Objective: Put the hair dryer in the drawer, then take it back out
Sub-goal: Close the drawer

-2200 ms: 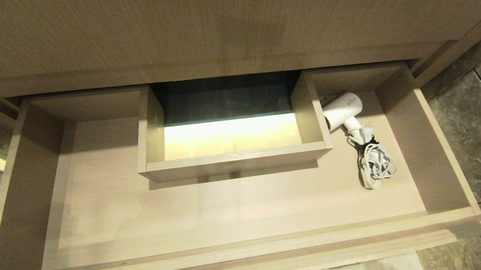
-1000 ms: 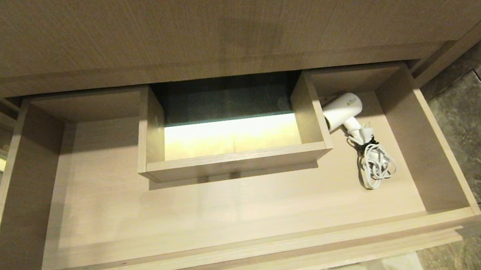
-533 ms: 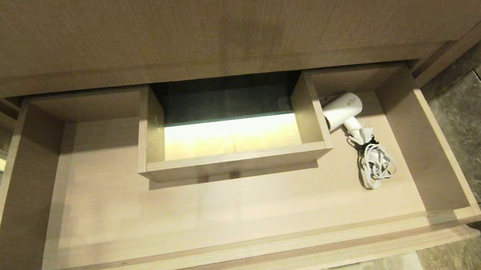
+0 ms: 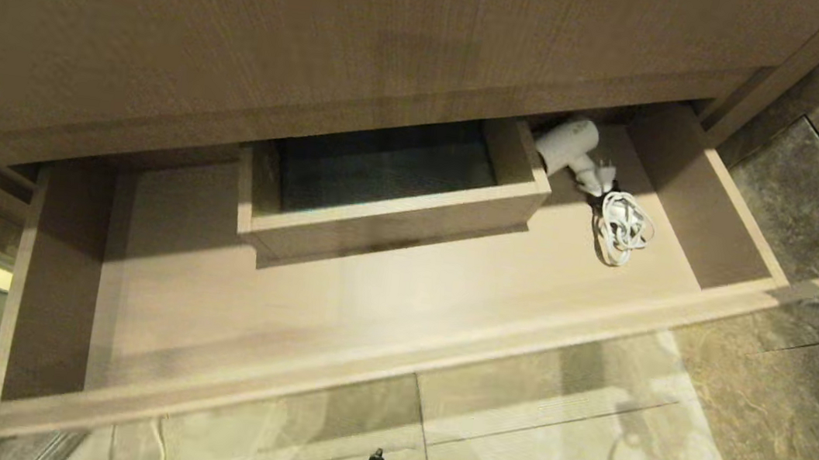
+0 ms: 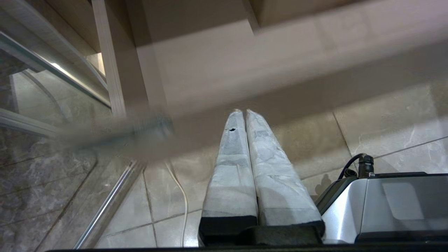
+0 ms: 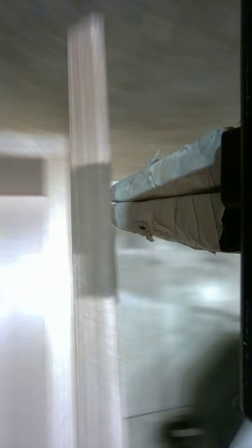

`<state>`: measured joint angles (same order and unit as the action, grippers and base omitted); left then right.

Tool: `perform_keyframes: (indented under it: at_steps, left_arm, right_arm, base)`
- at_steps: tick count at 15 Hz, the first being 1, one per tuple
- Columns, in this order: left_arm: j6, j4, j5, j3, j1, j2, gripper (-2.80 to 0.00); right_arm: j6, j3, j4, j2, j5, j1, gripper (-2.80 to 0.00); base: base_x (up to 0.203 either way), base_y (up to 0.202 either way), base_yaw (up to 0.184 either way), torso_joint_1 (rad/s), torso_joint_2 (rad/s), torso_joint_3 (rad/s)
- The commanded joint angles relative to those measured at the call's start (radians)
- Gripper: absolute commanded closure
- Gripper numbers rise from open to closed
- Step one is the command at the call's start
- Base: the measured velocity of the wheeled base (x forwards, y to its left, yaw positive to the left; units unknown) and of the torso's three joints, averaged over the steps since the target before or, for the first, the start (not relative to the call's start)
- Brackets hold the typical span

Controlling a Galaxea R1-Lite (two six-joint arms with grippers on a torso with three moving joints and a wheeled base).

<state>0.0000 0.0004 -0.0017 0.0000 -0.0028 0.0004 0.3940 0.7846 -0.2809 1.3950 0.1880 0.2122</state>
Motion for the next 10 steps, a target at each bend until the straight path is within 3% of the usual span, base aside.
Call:
perform_keyframes:
  at_steps: [1, 3, 10]
  left_arm:
    - [0.0, 0.0, 0.0, 0.0, 0.0, 0.0, 0.0]
    - [0.0, 0.0, 0.0, 0.0, 0.001, 0.0, 0.0]
    - [0.0, 0.0, 0.0, 0.0, 0.001, 0.0, 0.0]
  right_arm:
    - [-0.099, 0.066, -0.107, 0.061, 0.017, -0.025, 0.0]
    - [-0.156, 0.127, -0.127, 0.102, 0.015, -0.03, 0.0]
    - [-0.088, -0.029, 0.016, -0.053, 0.016, -0.005, 0.0]
  base:
    - [0.0, 0.0, 0.0, 0.0, 0.0, 0.0]
    - [0.0, 0.0, 0.0, 0.0, 0.0, 0.0]
    - [0.0, 0.0, 0.0, 0.0, 0.0, 0.0]
